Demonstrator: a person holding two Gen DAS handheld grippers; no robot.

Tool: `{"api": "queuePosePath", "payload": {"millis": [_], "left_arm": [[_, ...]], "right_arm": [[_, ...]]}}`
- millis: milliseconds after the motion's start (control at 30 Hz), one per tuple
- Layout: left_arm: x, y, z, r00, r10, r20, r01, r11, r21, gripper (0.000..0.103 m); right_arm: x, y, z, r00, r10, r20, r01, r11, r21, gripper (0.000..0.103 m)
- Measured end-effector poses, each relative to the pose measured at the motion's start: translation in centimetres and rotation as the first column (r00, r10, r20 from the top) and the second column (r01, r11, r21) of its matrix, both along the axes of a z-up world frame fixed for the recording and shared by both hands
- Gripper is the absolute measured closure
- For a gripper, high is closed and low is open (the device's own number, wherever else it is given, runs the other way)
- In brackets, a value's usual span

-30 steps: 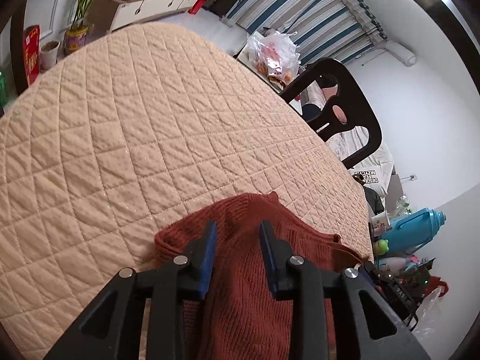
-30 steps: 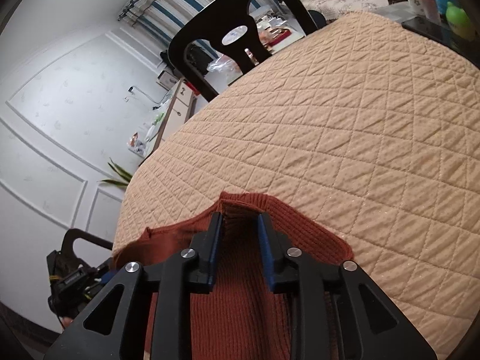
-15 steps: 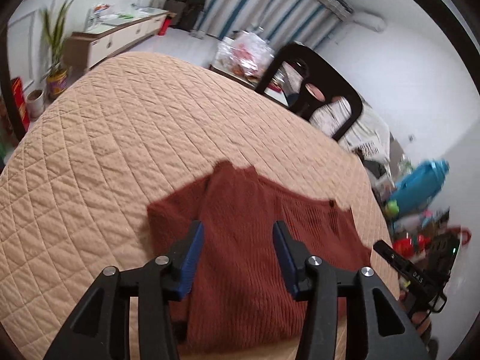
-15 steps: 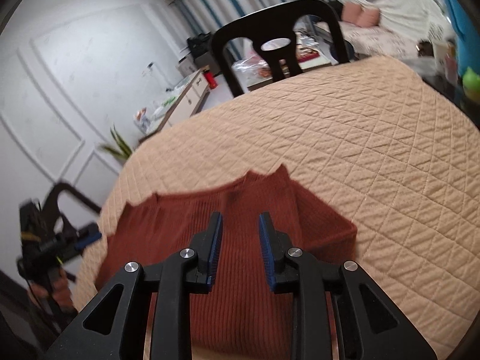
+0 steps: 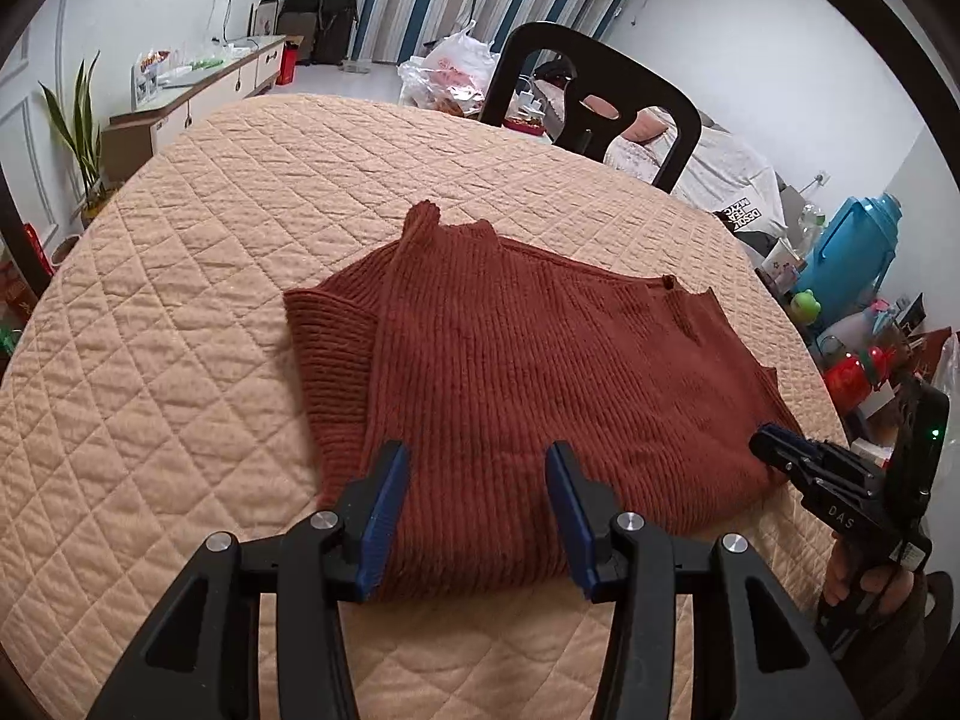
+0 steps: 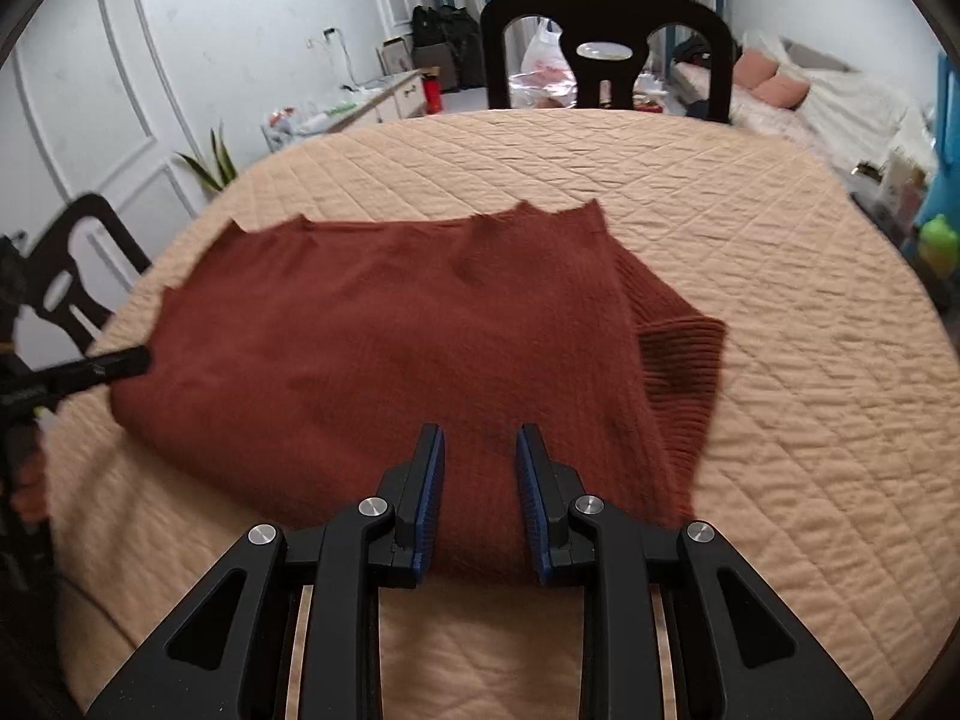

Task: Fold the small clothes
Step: 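Withdraw both open tools from the half-folded sweater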

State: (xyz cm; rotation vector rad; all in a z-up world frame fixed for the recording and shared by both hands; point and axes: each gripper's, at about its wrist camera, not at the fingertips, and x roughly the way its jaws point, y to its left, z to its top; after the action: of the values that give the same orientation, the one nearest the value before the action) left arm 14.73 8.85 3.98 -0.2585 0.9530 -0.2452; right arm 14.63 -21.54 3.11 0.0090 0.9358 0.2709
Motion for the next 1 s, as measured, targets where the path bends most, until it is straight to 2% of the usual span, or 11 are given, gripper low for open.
{"api": "queuePosePath", "payload": {"millis": [133,200,233,333,433,600,700,767,1000], "left_arm": [[-0.9,0.3,0.2,1.0,0.003,0.0,-0.003,1.0,0.006,0.053],[-1.1,0.4,0.1,1.0,-0.001,0.0,0.001,1.0,0.018,0.053],[-1.2,0.5,0.0,1.0,0.001,-0.006,-0.001,1.0,0.017,0.053],[-1.6,1.1,-0.1,1.0,0.011,-0.012,-0.011,1.0,0.014,0.052],[-1.9,1.8,-0.2,0.999,0.032,-0.023,-0.031,0.998,0.06,0.044],[-2.5,4.2,0.2,0.999,0.052,-0.008,-0.052,0.999,0.005,0.044],[-2.6,5.6,0.6,0.998,0.058,0.009,-0.057,0.997,-0.049,0.037],[-2.6,6.6,0.8,0.999,0.049,0.02,-0.047,0.994,-0.096,0.029],[-2.5,9.2,0.6,1.0,0.015,0.02,-0.012,0.991,-0.134,0.019]], "right_arm": [[-0.9,0.4,0.6,0.999,-0.004,0.042,0.008,0.996,-0.091,0.077],[-1.7,0.9,1.3,0.997,0.027,0.075,-0.021,0.996,-0.084,0.076],[-2.0,1.2,1.3,0.995,0.052,0.081,-0.046,0.996,-0.074,0.072],[-2.1,1.8,0.1,0.997,0.069,0.04,-0.065,0.993,-0.099,0.068],[-2.5,1.7,-0.2,0.997,0.058,0.049,-0.052,0.992,-0.113,0.068],[-4.0,3.0,1.6,0.991,0.082,0.107,-0.067,0.988,-0.136,0.065],[-5.0,5.2,2.6,0.977,0.15,0.153,-0.132,0.984,-0.123,0.063],[-5.5,7.0,3.1,0.963,0.203,0.176,-0.186,0.977,-0.106,0.062],[-6.6,14.1,2.4,0.891,0.402,0.212,-0.373,0.913,-0.163,0.058]]}}
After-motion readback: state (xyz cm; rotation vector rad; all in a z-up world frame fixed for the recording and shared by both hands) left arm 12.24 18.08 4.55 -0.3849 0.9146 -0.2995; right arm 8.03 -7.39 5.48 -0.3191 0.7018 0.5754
